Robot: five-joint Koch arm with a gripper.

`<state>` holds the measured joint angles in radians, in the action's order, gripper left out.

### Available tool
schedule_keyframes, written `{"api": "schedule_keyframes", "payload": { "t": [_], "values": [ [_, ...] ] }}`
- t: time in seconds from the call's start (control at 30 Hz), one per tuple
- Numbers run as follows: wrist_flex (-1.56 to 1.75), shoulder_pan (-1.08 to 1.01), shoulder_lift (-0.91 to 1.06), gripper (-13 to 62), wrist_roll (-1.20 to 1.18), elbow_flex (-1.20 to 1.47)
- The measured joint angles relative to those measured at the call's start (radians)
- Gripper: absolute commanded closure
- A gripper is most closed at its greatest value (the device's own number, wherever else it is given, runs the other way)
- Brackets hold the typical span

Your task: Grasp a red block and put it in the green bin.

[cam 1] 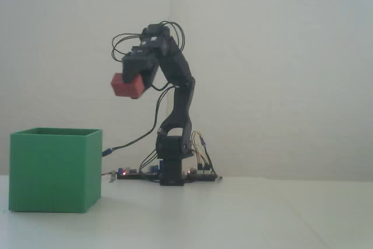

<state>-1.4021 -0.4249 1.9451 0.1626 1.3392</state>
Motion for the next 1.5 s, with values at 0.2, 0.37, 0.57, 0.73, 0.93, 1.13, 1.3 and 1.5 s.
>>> {"api": "schedule_keyframes", "payload": {
  "t": [0.2, 0.37, 0.57, 0.73, 0.93, 1.13, 1.3, 1.5],
  "values": [
    [0.153, -0.092, -0.135, 45.7, 0.02, 0.005],
    [0.313, -0.153, -0.321, 45.7, 0.028, 0.003],
    [0.345, -0.219, -0.405, 45.7, 0.046, -0.014],
    [0.359, -0.347, -0.463, 45.7, 0.089, -0.098],
    [0.362, -0.434, -0.465, 45.7, 0.146, -0.15],
    [0.362, -0.48, -0.468, 45.7, 0.16, -0.15],
    [0.362, -0.488, -0.468, 42.9, 0.16, -0.15],
    [0.362, -0.488, -0.468, 22.3, 0.16, -0.15]
  ]
}}
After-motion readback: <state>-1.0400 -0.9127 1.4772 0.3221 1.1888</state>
